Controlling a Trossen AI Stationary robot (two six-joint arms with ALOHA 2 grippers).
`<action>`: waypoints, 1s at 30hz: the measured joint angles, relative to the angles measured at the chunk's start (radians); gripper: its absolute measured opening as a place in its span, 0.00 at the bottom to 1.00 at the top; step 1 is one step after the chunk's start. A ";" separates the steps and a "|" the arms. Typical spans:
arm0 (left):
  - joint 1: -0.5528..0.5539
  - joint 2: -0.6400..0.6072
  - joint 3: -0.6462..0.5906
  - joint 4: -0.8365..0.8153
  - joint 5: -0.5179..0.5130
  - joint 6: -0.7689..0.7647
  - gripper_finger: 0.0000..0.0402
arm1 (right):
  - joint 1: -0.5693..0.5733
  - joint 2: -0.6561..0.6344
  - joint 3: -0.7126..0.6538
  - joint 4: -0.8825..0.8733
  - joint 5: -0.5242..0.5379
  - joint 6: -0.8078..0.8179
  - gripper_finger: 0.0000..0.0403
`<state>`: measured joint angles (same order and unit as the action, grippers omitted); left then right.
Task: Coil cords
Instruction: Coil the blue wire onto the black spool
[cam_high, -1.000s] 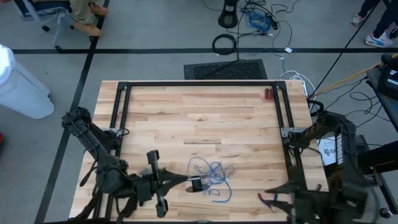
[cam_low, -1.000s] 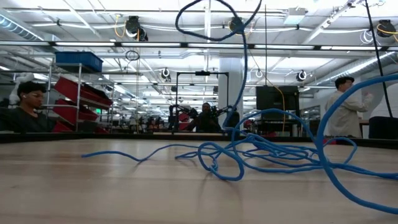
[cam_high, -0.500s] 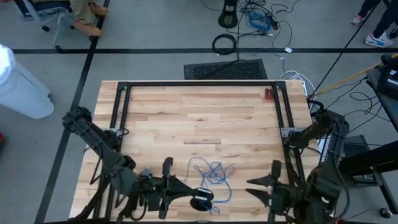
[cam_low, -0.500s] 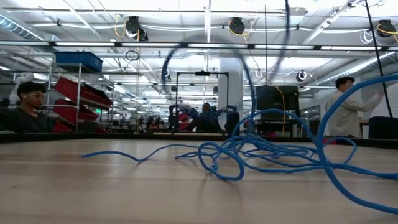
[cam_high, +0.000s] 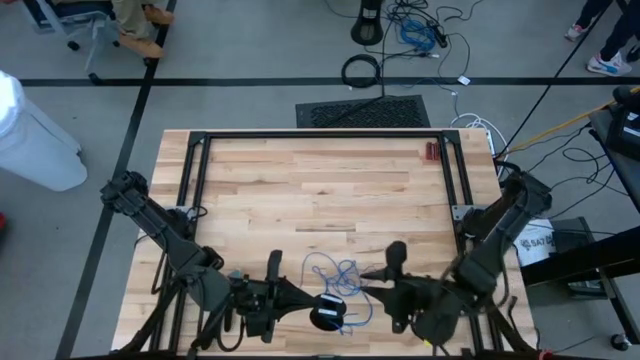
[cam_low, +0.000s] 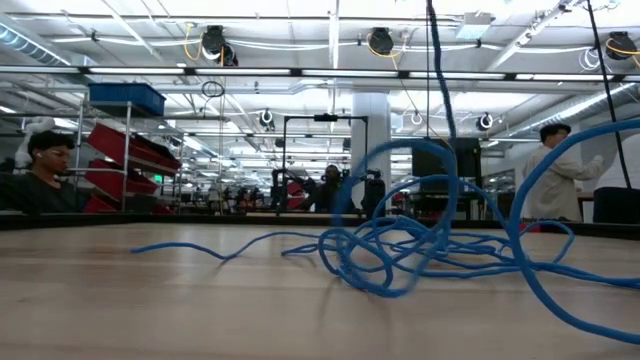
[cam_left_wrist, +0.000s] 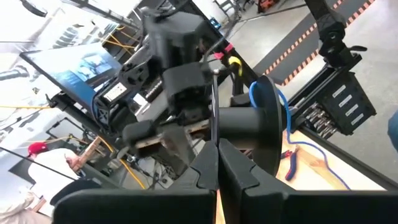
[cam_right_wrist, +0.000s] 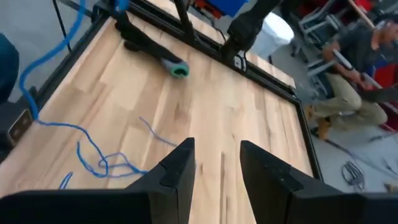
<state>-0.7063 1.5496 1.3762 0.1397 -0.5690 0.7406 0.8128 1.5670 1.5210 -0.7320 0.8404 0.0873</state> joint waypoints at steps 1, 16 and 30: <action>0.000 0.000 0.000 0.000 0.000 0.000 0.00 | -0.010 -0.016 0.000 0.025 -0.020 -0.038 0.29; -0.009 0.000 0.000 0.008 -0.001 0.004 0.00 | 0.092 -0.346 -0.274 0.044 -0.023 0.114 0.29; 0.022 0.000 0.000 -0.068 -0.008 -0.051 0.00 | 0.062 -0.379 -0.655 0.900 -0.013 -0.246 0.29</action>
<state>-0.6840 1.5497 1.3766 0.0719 -0.5774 0.6894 0.8744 1.1878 0.8658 0.1676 0.8279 -0.1590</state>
